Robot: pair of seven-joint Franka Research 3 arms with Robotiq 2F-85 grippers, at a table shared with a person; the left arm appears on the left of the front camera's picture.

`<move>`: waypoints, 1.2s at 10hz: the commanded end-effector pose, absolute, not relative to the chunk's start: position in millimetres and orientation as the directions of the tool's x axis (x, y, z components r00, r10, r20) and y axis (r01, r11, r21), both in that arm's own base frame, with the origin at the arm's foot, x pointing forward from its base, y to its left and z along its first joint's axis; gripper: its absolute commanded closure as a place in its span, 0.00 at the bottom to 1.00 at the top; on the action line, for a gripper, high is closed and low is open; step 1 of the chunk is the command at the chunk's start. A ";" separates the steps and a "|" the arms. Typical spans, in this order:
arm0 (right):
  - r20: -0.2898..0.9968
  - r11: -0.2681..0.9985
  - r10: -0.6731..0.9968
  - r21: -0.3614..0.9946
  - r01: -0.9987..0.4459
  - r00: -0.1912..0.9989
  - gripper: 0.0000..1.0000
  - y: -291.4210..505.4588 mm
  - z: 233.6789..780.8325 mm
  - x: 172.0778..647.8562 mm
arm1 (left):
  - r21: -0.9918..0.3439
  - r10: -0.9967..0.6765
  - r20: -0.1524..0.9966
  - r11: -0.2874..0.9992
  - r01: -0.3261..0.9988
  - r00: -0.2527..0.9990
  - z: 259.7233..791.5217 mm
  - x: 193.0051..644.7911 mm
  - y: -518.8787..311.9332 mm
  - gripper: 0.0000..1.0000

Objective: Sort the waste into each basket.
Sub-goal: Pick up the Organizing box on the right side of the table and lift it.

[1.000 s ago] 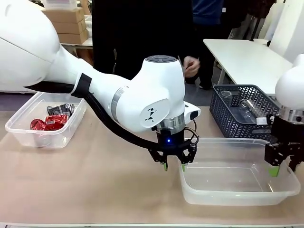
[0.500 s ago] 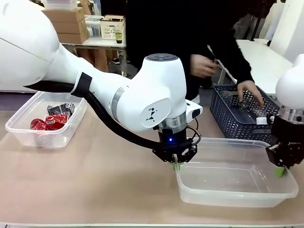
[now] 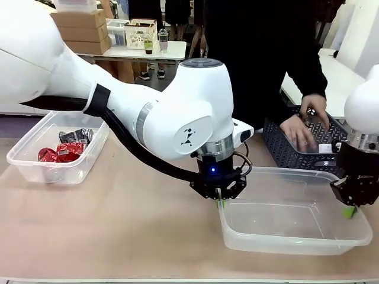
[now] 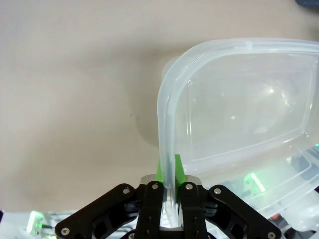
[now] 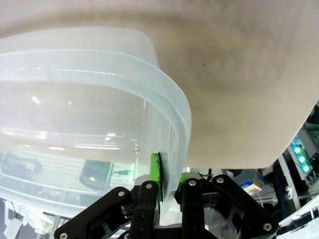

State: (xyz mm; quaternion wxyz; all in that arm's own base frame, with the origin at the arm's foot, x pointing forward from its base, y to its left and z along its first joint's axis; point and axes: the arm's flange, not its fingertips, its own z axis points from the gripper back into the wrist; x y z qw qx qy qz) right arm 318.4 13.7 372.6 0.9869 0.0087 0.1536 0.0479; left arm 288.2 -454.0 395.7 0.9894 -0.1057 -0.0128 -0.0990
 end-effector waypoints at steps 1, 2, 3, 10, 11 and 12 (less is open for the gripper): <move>-0.295 0.997 0.069 -0.005 -0.074 0.953 1.00 25.4 400.3 299.8 | -0.150 -0.195 0.012 0.969 0.194 0.981 428.2 279.5 -420.6 1.00; -0.283 0.995 0.097 0.028 -0.093 0.954 1.00 37.1 428.3 312.7 | -0.136 -0.191 0.023 0.972 0.192 0.981 449.5 275.7 -405.4 1.00; -0.278 0.994 0.112 0.044 -0.104 0.954 1.00 51.7 450.5 327.0 | -0.120 -0.178 0.041 0.976 0.182 0.983 466.8 271.9 -391.0 1.00; -0.319 0.981 0.176 0.139 -0.138 0.931 1.00 176.8 492.0 427.9 | -0.122 -0.090 0.042 0.988 0.094 0.995 519.6 331.2 -221.4 1.00; -0.321 0.977 0.177 0.172 -0.127 0.930 1.00 187.5 489.0 426.0 | -0.166 -0.160 0.014 0.973 0.160 0.987 503.1 359.0 -201.8 1.00; -0.321 0.976 0.166 0.191 -0.108 0.933 1.00 195.3 484.8 426.0 | -0.165 -0.165 -0.012 0.973 0.161 0.986 487.7 380.3 -190.4 1.00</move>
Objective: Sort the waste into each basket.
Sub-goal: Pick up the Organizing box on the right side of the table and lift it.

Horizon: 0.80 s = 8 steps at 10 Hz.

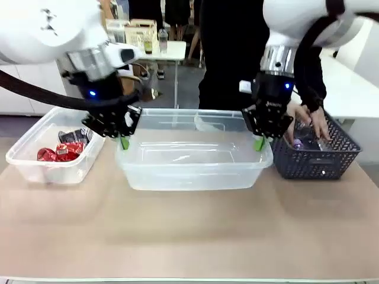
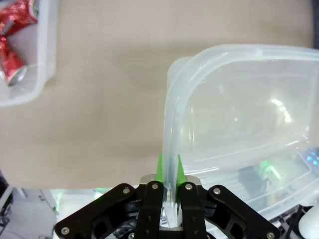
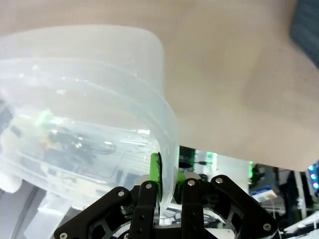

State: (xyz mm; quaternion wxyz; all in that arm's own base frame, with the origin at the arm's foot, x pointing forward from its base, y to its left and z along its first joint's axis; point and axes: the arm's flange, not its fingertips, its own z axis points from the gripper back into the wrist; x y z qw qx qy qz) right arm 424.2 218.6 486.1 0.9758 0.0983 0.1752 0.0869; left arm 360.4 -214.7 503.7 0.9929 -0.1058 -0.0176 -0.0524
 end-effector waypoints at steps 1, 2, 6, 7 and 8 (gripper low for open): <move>-0.322 0.976 0.148 0.201 -0.085 0.935 1.00 200.1 480.8 427.9 | -0.190 -0.172 -0.030 0.968 0.164 0.985 474.8 395.4 -184.1 1.00; -0.318 0.977 0.136 0.198 -0.074 0.938 1.00 202.4 475.1 431.3 | -0.234 -0.197 0.016 0.953 0.195 0.980 469.3 401.6 -184.2 1.00; -0.322 0.973 0.132 0.224 -0.060 0.937 1.00 221.6 469.6 432.9 | -0.256 -0.148 0.012 0.956 0.146 0.989 474.8 395.5 -201.6 1.00; -0.322 0.973 0.132 0.224 -0.060 0.937 1.00 221.6 469.6 432.9 | -0.256 -0.148 0.012 0.956 0.146 0.989 474.8 395.5 -201.6 1.00; -0.322 0.973 0.132 0.224 -0.060 0.937 1.00 221.6 469.6 432.9 | -0.256 -0.148 0.012 0.956 0.146 0.989 474.8 395.5 -201.6 1.00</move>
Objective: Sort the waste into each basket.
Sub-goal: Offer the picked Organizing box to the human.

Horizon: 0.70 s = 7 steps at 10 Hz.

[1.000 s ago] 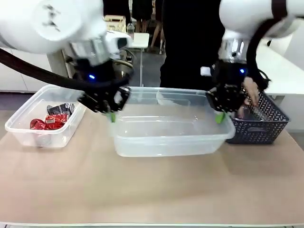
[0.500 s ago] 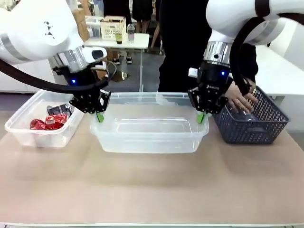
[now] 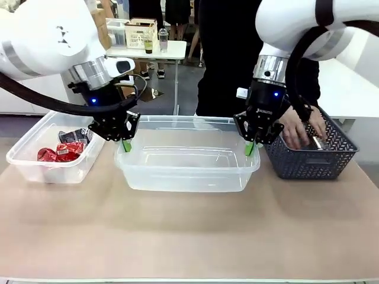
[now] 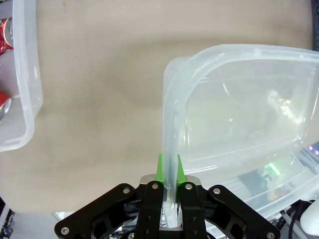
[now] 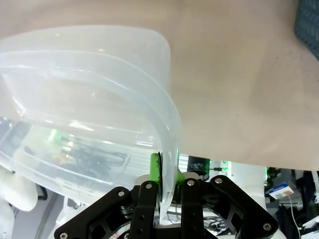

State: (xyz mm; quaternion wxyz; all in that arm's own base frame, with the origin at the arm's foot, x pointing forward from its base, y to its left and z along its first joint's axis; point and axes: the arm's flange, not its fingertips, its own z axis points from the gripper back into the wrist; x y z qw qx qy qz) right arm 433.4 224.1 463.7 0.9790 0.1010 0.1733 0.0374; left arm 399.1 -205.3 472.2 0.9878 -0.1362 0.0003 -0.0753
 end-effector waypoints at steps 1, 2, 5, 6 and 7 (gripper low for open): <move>-0.322 0.973 0.132 0.224 -0.060 0.937 1.00 221.6 469.6 432.9 | -0.256 -0.148 0.012 0.956 0.146 0.989 474.8 395.5 -201.6 1.00; -0.322 0.973 0.132 0.224 -0.060 0.937 1.00 221.6 469.6 432.9 | -0.256 -0.148 0.012 0.956 0.146 0.989 474.8 395.5 -201.6 1.00; -0.322 0.973 0.132 0.224 -0.060 0.937 1.00 221.6 469.6 432.9 | -0.256 -0.148 0.012 0.956 0.146 0.989 474.8 395.5 -201.6 1.00; -0.322 0.973 0.132 0.224 -0.060 0.937 1.00 221.6 469.6 432.9 | -0.256 -0.148 0.012 0.956 0.146 0.989 474.8 395.5 -201.6 1.00; -0.322 0.973 0.132 0.224 -0.060 0.937 1.00 221.6 469.6 432.9 | -0.256 -0.148 0.012 0.956 0.146 0.989 474.8 395.5 -201.6 1.00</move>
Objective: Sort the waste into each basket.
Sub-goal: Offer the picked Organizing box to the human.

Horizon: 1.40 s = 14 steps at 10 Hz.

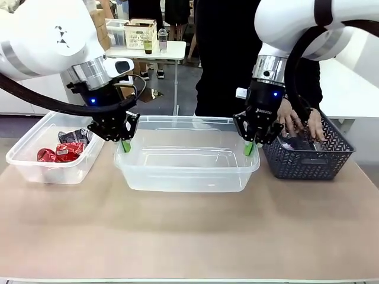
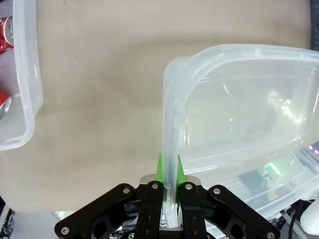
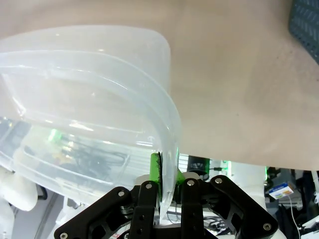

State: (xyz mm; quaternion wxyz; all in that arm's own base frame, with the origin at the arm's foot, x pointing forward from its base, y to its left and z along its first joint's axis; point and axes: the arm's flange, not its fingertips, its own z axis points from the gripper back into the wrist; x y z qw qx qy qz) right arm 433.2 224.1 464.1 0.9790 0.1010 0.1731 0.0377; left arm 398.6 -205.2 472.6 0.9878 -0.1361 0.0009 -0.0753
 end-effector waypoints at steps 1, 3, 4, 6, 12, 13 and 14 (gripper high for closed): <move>-0.322 0.973 0.132 0.224 -0.060 0.937 1.00 221.6 469.6 432.9 | -0.256 -0.148 0.012 0.956 0.146 0.989 474.8 395.5 -201.6 1.00; -0.322 0.973 0.132 0.224 -0.060 0.937 1.00 221.6 469.6 432.9 | -0.256 -0.148 0.012 0.956 0.146 0.989 474.8 395.5 -201.6 1.00; -0.322 0.973 0.132 0.224 -0.060 0.937 1.00 221.6 469.6 432.9 | -0.256 -0.148 0.012 0.956 0.146 0.989 474.8 395.5 -201.6 1.00; -0.322 0.973 0.132 0.224 -0.060 0.937 1.00 221.6 469.6 432.9 | -0.256 -0.148 0.012 0.956 0.146 0.989 474.8 395.5 -201.6 1.00; -0.322 0.973 0.132 0.224 -0.060 0.937 1.00 221.6 469.6 432.9 | -0.256 -0.148 0.012 0.956 0.146 0.989 474.8 395.5 -201.6 1.00; -0.322 0.973 0.132 0.224 -0.060 0.937 1.00 221.6 469.6 432.9 | -0.256 -0.148 0.012 0.956 0.146 0.989 474.8 395.5 -201.6 1.00; -0.322 0.973 0.132 0.224 -0.060 0.937 1.00 221.6 469.6 432.9 | -0.256 -0.148 0.012 0.956 0.146 0.989 474.8 395.5 -201.6 1.00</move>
